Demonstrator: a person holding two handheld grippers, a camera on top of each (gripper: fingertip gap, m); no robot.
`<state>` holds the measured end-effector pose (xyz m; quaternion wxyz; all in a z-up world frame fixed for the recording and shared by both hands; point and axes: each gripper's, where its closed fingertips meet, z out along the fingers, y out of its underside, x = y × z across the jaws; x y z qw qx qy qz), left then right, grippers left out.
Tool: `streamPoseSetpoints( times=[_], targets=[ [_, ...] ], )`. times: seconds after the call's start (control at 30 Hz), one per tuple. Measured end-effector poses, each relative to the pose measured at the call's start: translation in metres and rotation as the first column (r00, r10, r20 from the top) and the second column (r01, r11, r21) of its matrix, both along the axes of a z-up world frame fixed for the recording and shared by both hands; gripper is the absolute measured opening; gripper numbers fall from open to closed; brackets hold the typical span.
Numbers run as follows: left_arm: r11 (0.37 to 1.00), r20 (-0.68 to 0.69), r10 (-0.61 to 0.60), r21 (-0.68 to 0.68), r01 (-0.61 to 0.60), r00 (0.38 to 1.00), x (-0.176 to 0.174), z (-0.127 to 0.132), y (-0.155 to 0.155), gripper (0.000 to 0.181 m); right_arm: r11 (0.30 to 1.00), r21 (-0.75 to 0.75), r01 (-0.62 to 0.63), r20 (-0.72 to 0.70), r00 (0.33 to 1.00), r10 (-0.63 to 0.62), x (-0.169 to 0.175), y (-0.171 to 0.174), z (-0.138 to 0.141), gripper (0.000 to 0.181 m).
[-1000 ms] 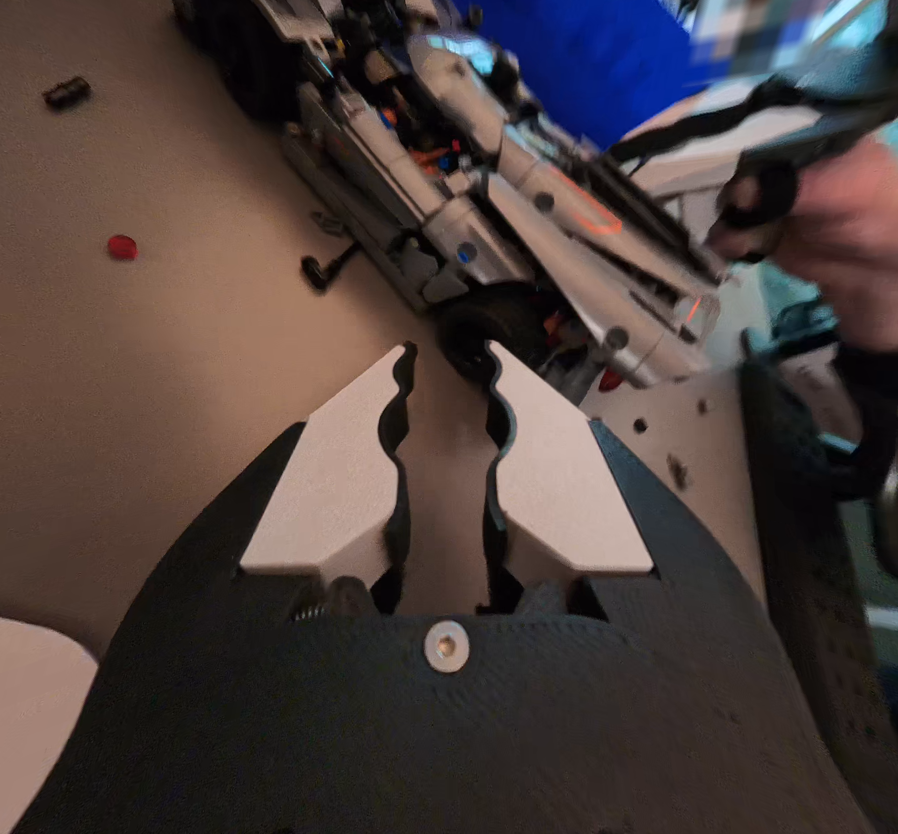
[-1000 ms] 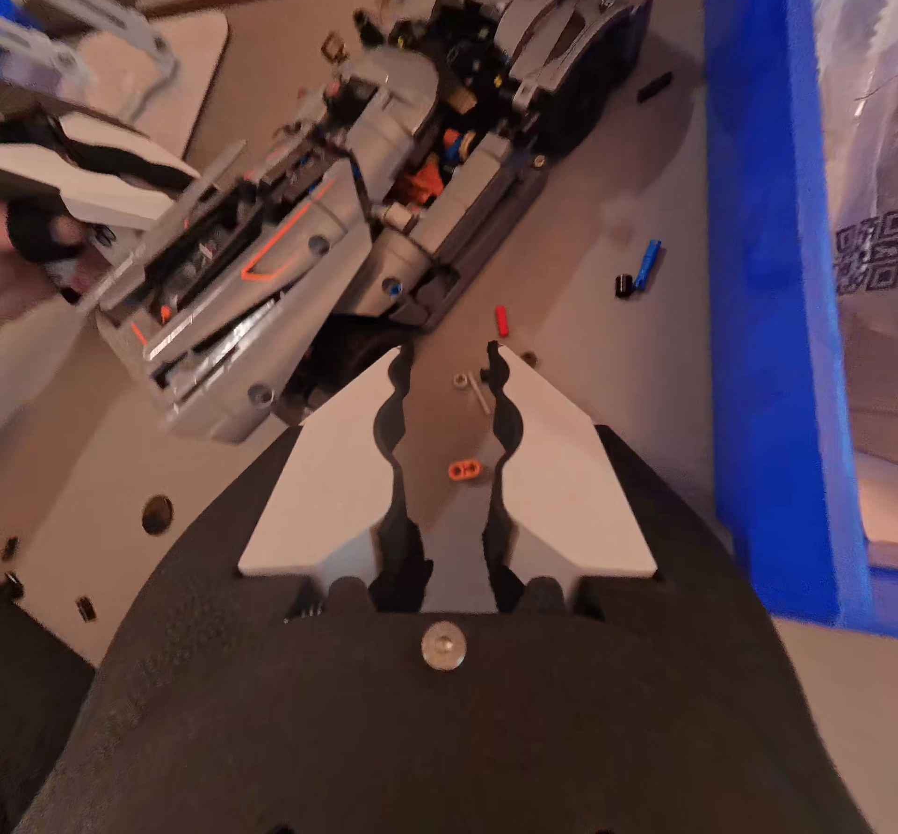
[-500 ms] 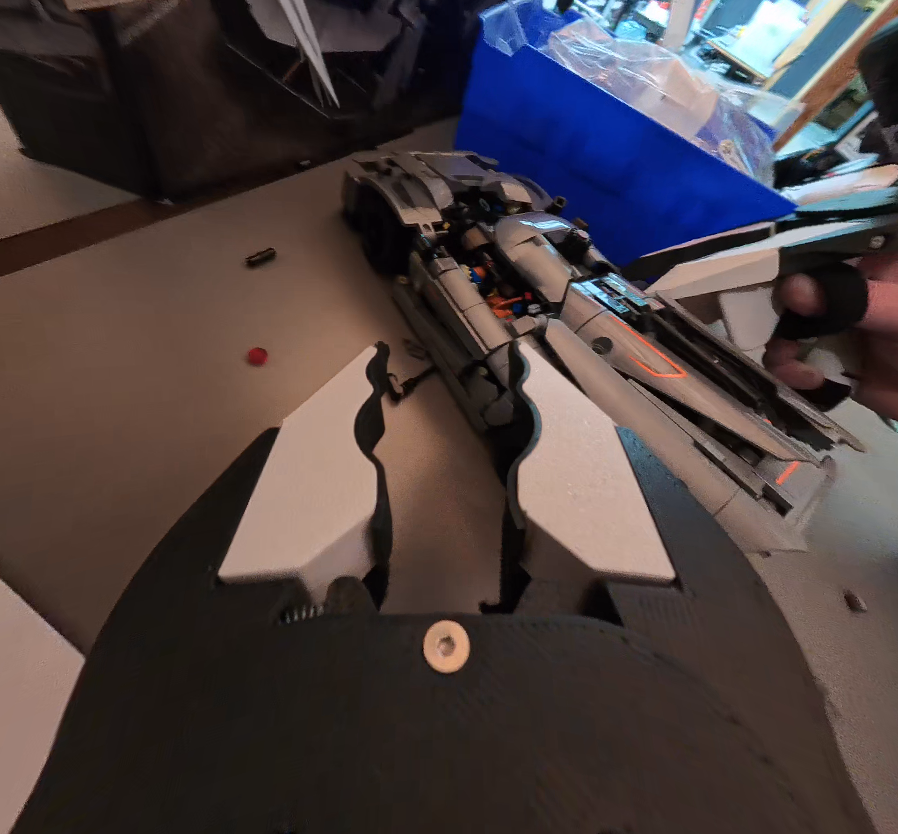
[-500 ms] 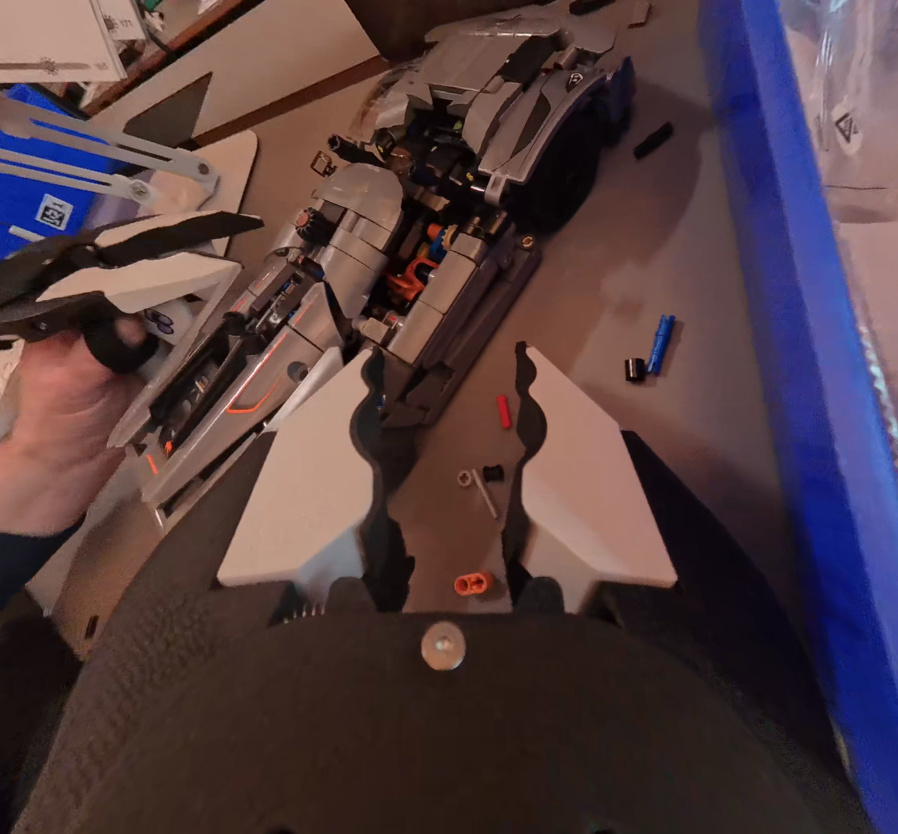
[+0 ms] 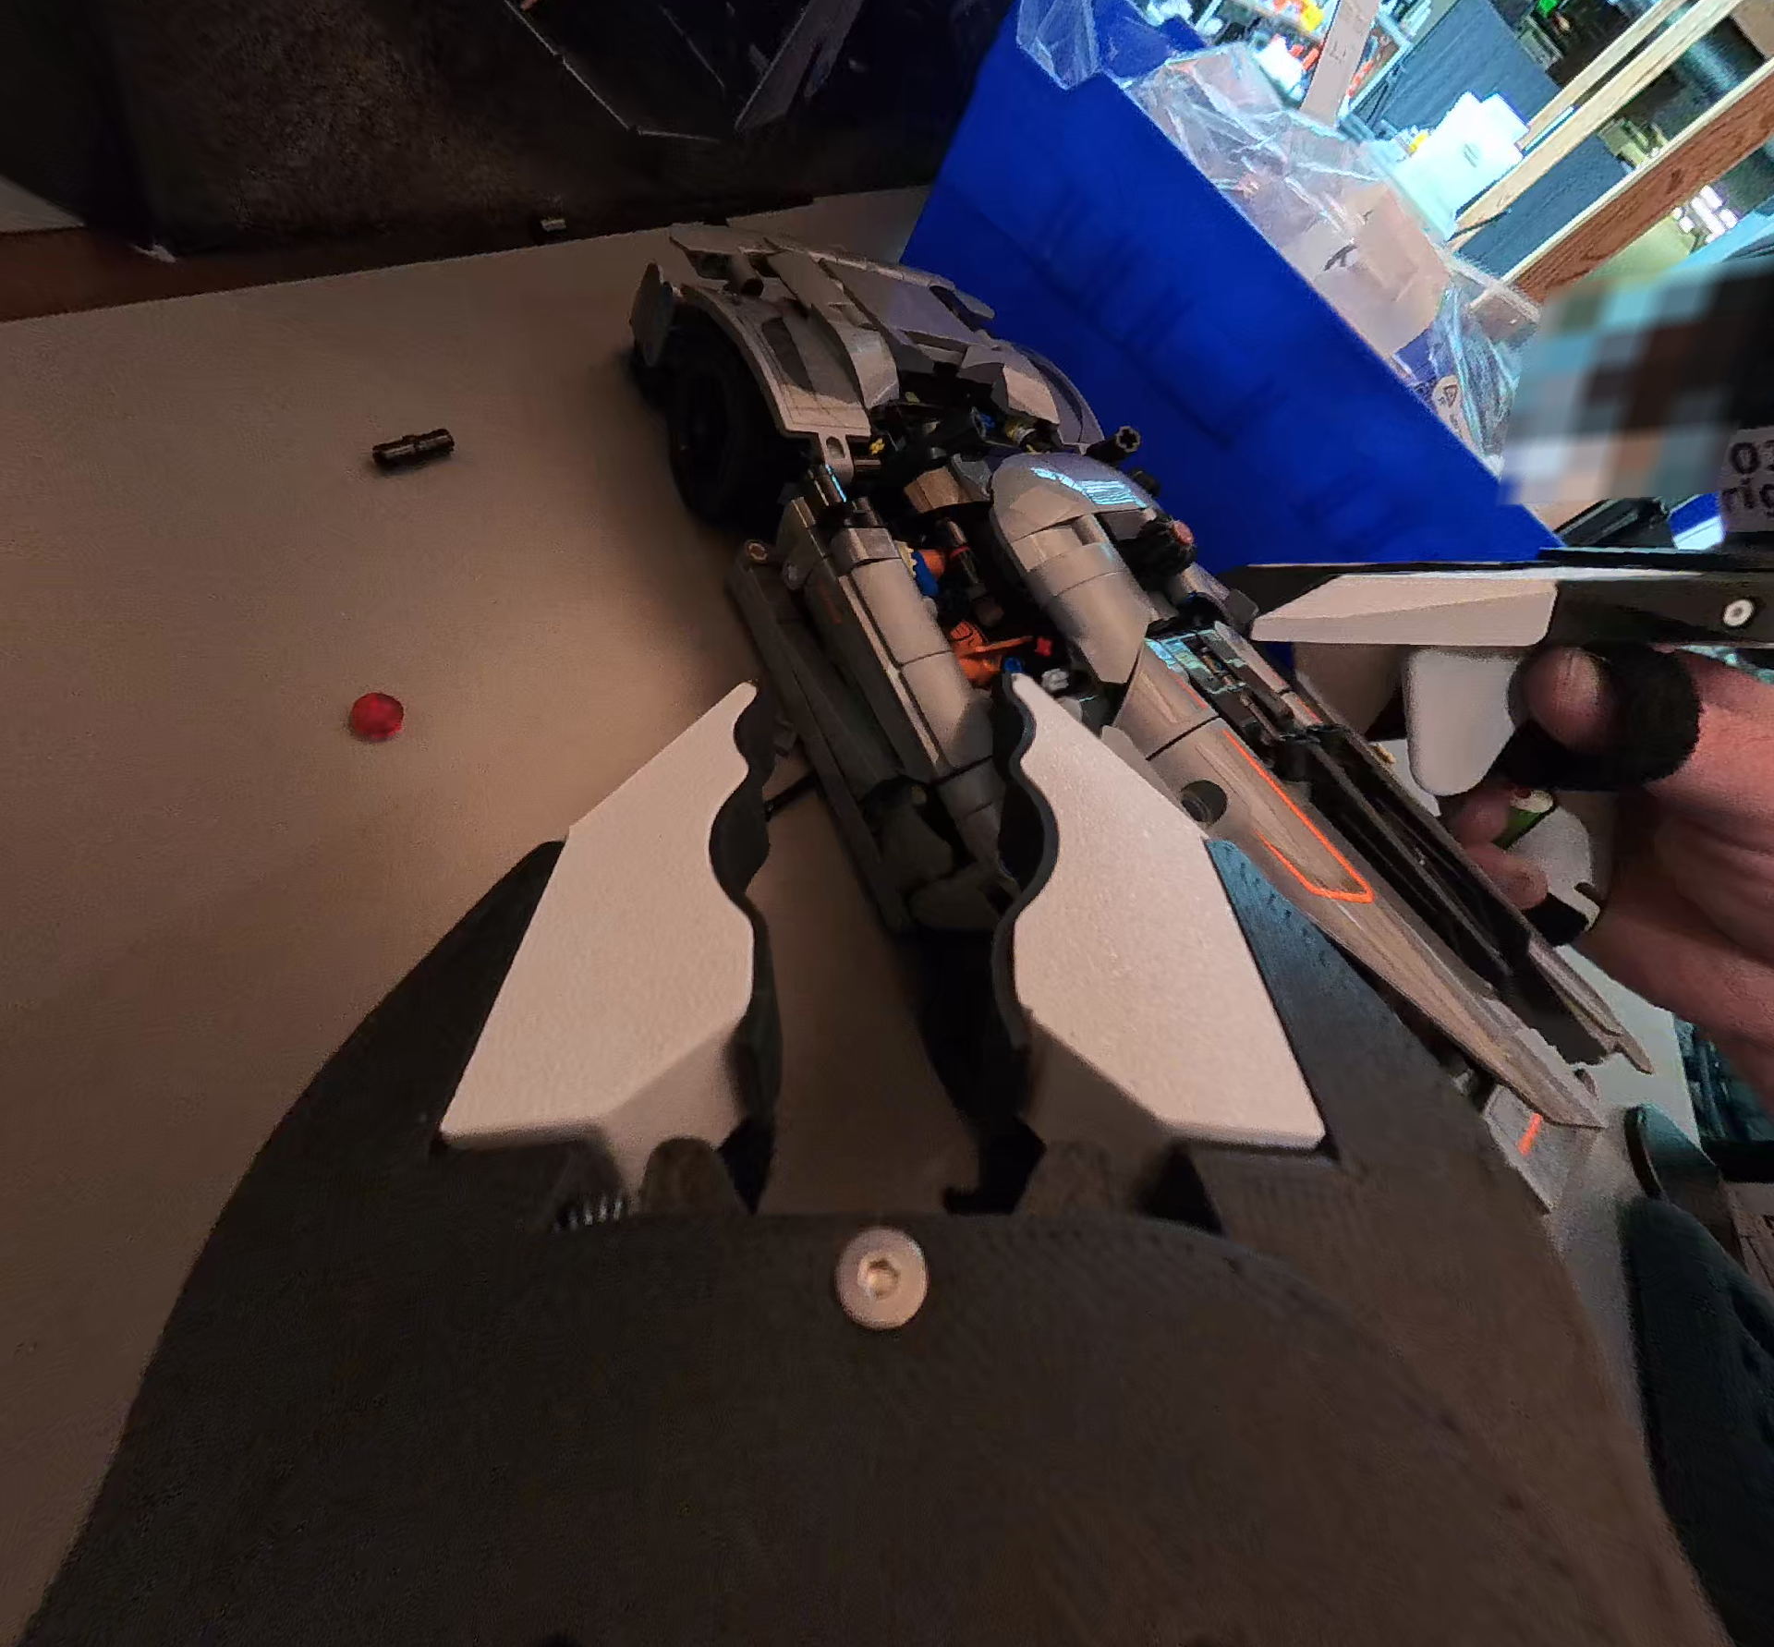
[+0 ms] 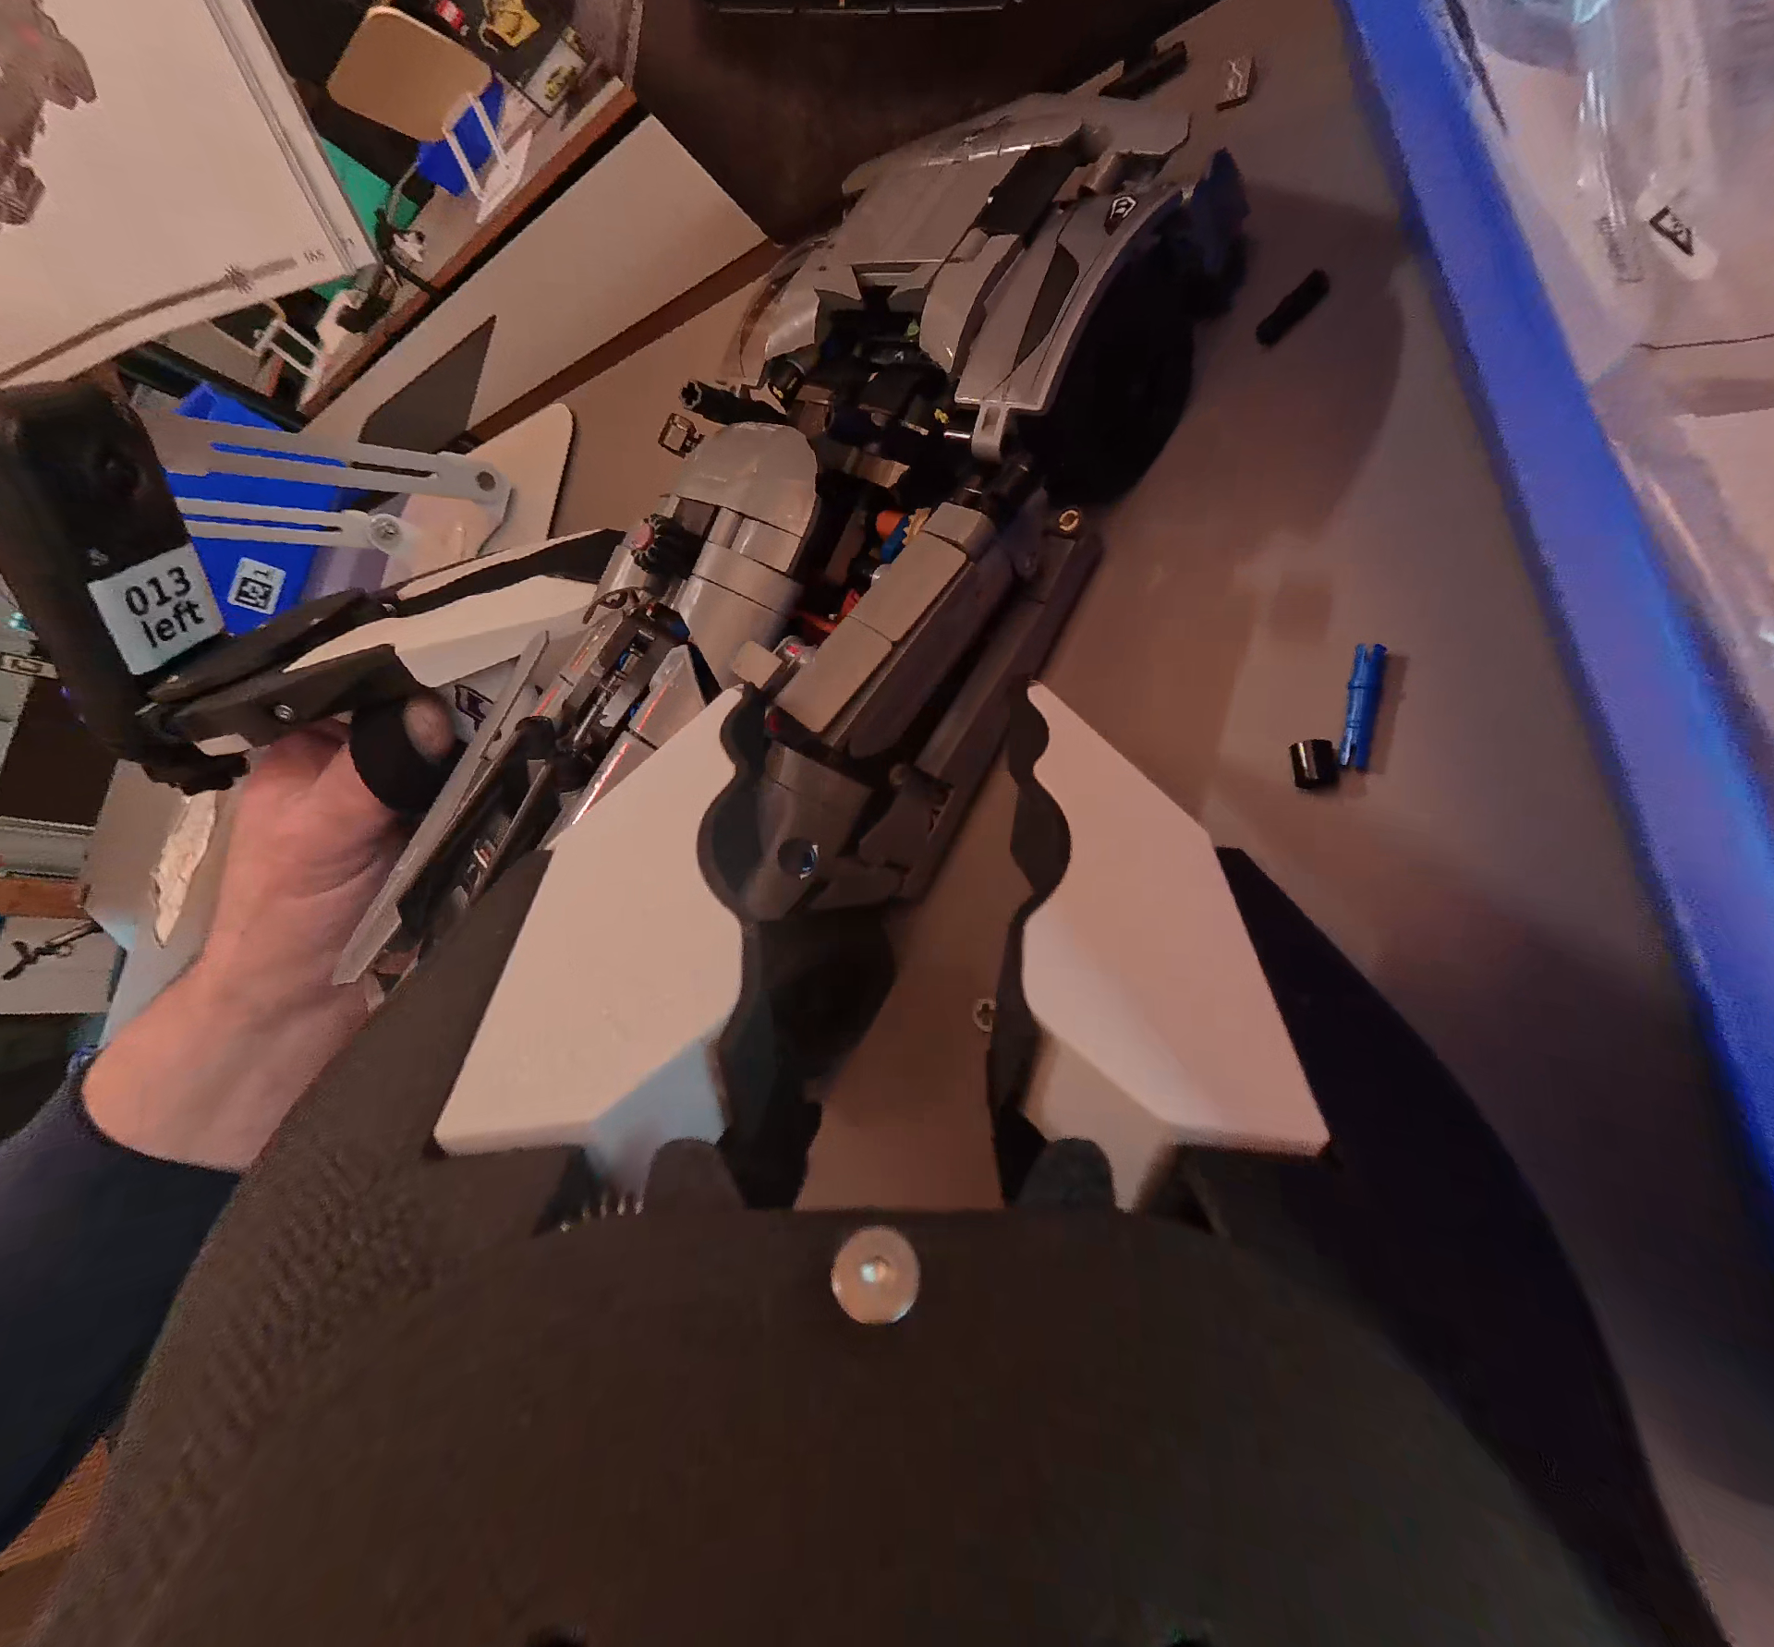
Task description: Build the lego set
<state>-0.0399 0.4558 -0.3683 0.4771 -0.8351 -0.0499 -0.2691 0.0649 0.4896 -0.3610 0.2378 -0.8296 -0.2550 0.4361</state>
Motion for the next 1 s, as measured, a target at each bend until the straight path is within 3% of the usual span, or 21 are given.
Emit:
streamPoseSetpoints(
  times=[0.5, 0.73, 1.0],
  targets=[
    [0.999, 0.034, -0.040, -0.011, 0.040, 0.999, 0.009, -0.001, 0.003, 0.031, 0.998, 0.047, -0.050, 0.124, 0.991, 0.044, 0.019, -0.002, -0.014, 0.044],
    [0.998, 0.049, -0.058, -0.016, 0.059, 0.997, 0.011, -0.002, 0.002, 0.029, 0.998, 0.053, -0.022, 0.057, 0.998, 0.019, 0.018, 0.000, 0.004, 0.043],
    [0.996, 0.120, -0.074, -0.043, 0.080, 0.990, 0.013, -0.003, 0.004, 0.030, 1.000, 0.030, -0.004, 0.046, 0.999, 0.003, 0.008, 0.006, -0.004, 0.042]
  ],
)
